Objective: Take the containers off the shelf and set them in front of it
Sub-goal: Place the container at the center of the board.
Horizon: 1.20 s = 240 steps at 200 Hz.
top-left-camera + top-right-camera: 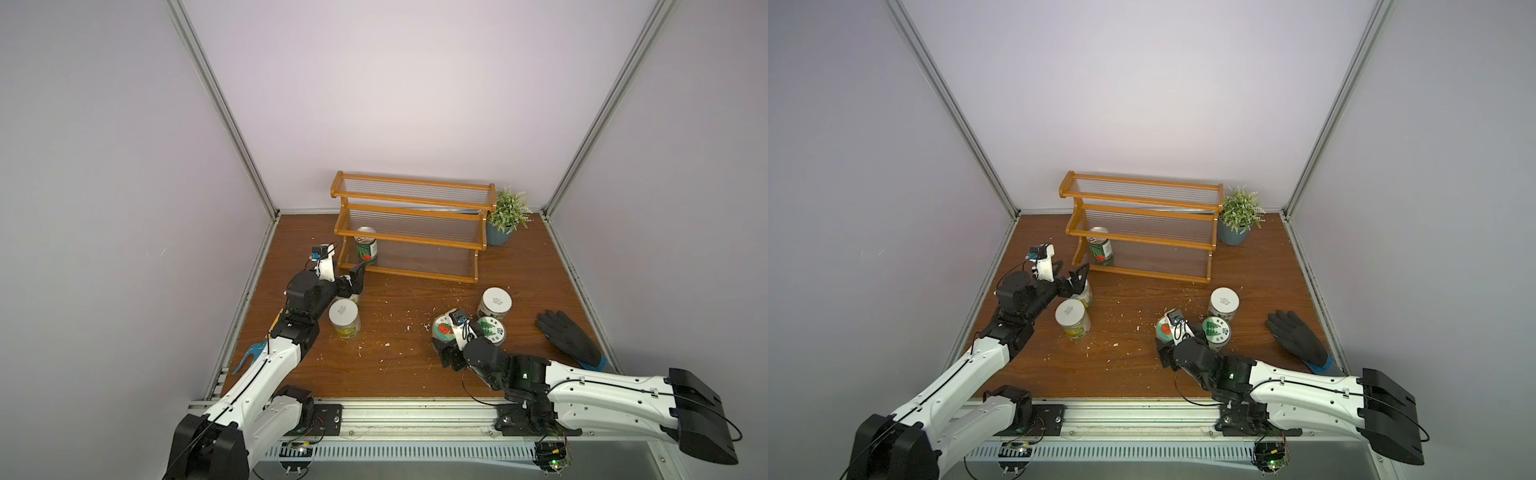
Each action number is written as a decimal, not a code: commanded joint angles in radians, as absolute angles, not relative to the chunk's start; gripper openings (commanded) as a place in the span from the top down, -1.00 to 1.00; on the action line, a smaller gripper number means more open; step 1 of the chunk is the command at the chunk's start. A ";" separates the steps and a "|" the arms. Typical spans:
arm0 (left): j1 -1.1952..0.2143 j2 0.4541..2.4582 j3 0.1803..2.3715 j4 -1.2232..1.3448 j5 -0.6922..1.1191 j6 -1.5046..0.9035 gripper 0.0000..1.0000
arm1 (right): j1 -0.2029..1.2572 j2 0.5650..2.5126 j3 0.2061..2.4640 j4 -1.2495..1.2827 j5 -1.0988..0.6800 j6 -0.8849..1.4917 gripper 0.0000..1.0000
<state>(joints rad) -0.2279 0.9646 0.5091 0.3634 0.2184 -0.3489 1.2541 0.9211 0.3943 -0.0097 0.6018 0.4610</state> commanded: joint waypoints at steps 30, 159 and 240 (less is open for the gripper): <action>-0.215 0.950 0.501 0.377 0.236 -0.351 -0.99 | 1.379 0.859 0.334 -0.107 0.813 0.712 0.51; -0.220 0.934 0.499 0.367 0.227 -0.344 -0.99 | 1.635 0.868 0.292 -0.507 1.086 1.337 0.51; -0.222 0.940 0.499 0.363 0.221 -0.337 -0.99 | 1.679 1.047 0.329 -0.676 1.106 1.638 0.52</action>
<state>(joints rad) -0.2279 0.9424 0.5068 0.3607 0.2226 -0.3443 1.6707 0.9993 0.3065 -0.5552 1.1027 1.4933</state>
